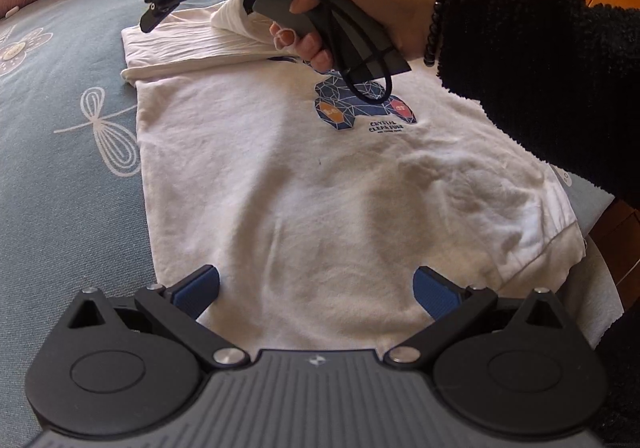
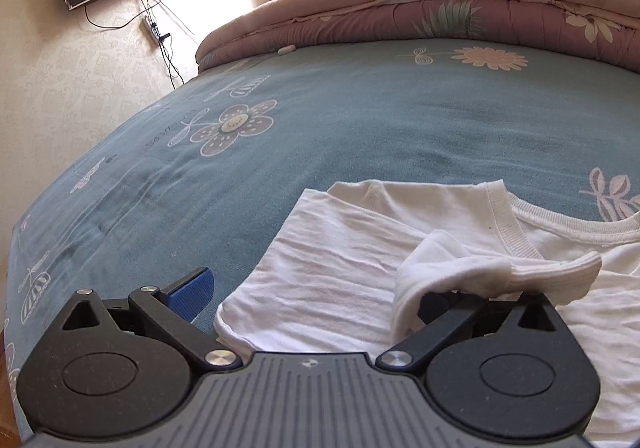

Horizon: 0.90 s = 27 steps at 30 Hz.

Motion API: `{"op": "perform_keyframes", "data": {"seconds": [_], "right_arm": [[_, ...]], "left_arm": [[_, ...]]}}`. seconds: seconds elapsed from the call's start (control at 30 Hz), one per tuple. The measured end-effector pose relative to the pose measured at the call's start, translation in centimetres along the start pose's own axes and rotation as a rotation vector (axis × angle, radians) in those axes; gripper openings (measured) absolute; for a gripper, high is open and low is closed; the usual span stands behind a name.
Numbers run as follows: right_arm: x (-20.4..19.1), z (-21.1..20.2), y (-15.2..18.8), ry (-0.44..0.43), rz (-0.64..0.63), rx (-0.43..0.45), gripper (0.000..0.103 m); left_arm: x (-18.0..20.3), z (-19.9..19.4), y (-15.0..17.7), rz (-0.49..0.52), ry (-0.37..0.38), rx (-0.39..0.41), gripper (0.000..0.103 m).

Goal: Fold clothes
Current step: 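Lay the sleeve on the folded sleeve and open the right gripper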

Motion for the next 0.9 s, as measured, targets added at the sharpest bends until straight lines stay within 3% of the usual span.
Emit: {"op": "perform_keyframes", "data": {"seconds": [0.2, 0.37, 0.6, 0.73, 0.9], "right_arm": [[-0.5, 0.4, 2.8, 0.017, -0.07, -0.124, 0.103], [0.4, -1.5, 4.2, 0.035, -0.123, -0.146, 0.103], [4.7, -6.2, 4.1, -0.016, 0.055, -0.056, 0.103], [7.2, -5.7, 3.4, -0.026, 0.226, -0.034, 0.103], [5.3, -3.3, 1.0, -0.124, 0.333, 0.011, 0.103]], "left_arm": [[0.1, -0.3, 0.3, 0.002, -0.003, 0.005, 0.102], [0.2, -0.6, 0.4, 0.003, 0.001, 0.013, 0.102], [0.3, -0.5, 0.2, 0.0, 0.029, 0.031, 0.102], [0.3, -0.1, 0.2, -0.002, 0.036, 0.031, 0.102], [-0.1, -0.3, 0.3, -0.021, 0.035, 0.034, 0.102]]}}
Point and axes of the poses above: each gripper's, at about its wrist camera, not at the fingertips, and z roughly the way its jaws point, x to its right, y to its underside, the point moved 10 cm from there along z, roughly the way its jaws point, and after that the axes turned 2 degrees about x, right-handed, at the moved point
